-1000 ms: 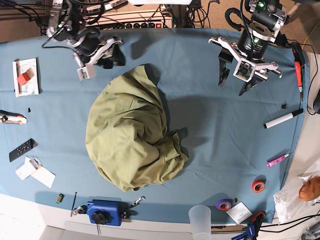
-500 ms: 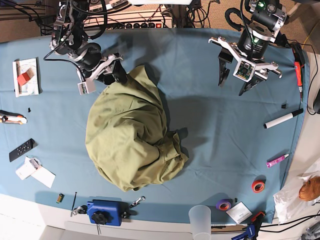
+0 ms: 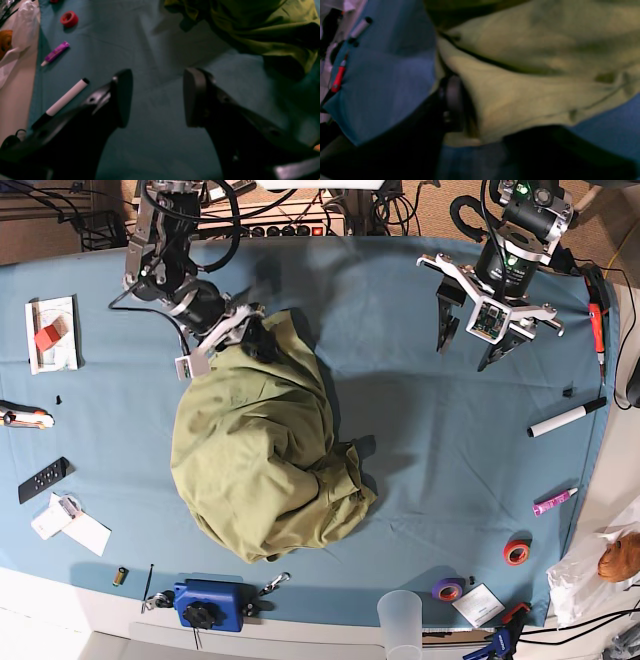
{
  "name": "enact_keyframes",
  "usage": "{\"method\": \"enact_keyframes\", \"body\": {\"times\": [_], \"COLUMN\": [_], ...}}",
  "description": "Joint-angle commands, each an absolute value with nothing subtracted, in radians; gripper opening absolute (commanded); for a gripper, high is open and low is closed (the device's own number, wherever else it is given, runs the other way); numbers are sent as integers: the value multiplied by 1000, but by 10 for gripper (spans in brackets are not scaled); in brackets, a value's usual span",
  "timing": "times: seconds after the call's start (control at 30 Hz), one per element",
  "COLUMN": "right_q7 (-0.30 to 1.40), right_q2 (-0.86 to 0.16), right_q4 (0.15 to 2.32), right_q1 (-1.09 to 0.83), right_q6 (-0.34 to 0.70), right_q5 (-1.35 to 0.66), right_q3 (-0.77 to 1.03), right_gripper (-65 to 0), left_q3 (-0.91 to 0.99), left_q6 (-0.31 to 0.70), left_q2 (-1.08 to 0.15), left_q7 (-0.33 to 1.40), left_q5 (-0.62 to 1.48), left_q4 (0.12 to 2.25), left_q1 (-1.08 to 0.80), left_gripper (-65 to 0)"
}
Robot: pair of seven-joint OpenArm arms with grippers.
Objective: Layout the t-shirt on the table in an organized manner, then fold the t-shirt properly
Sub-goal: 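Grasp the green shirt with the right gripper and drag it aside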
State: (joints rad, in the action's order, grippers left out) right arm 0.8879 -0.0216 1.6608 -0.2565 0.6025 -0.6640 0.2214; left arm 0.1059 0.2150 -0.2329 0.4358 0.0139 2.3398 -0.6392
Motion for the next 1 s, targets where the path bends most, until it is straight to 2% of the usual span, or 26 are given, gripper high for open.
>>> {"method": "enact_keyframes", "body": {"times": [0.0, 0.03, 0.07, 0.2, 0.3, 0.5, 0.6, 0.77, 0.97], "right_q7": [887, 889, 891, 999, 1068, 1053, 968, 883, 850], "right_q2": [-25, -25, -25, -27, -28, -28, -28, -30, -31], "right_q4": [1671, 1671, 1671, 1699, 1797, 2186, 2349, 2356, 2356], "right_q1": [-249, -249, -249, -250, -266, -310, -310, -286, -226], "right_q6": [607, 606, 606, 606, 608, 617, 617, 622, 612], "right_q5": [-673, -673, -673, -714, -775, -777, -777, -757, -640], "right_q3": [222, 222, 222, 226, 249, 358, 422, 482, 537], "right_gripper": [-548, -616, -650, -650, -650, -650, -650, -650, -650], "left_q3": [107, 107, 107, 107, 107, 107, 107, 107, 107], "left_q6": [211, 211, 212, 211, 211, 212, 212, 230, 340], "left_q2": [-236, -236, -236, -236, -236, -236, -236, -236, -236], "left_q7": [410, 410, 410, 410, 410, 410, 410, 411, 410], "left_q5": [23, 23, 23, 24, 38, 124, 163, 162, 162], "left_q4": [2356, 2356, 2356, 2356, 2356, 2356, 2356, 2356, 2356], "left_q1": [-645, -645, -645, -645, -645, -645, -645, -645, -646], "left_gripper": [-326, -326, -326, -326, -333, -341, -341, -341, -341]}}
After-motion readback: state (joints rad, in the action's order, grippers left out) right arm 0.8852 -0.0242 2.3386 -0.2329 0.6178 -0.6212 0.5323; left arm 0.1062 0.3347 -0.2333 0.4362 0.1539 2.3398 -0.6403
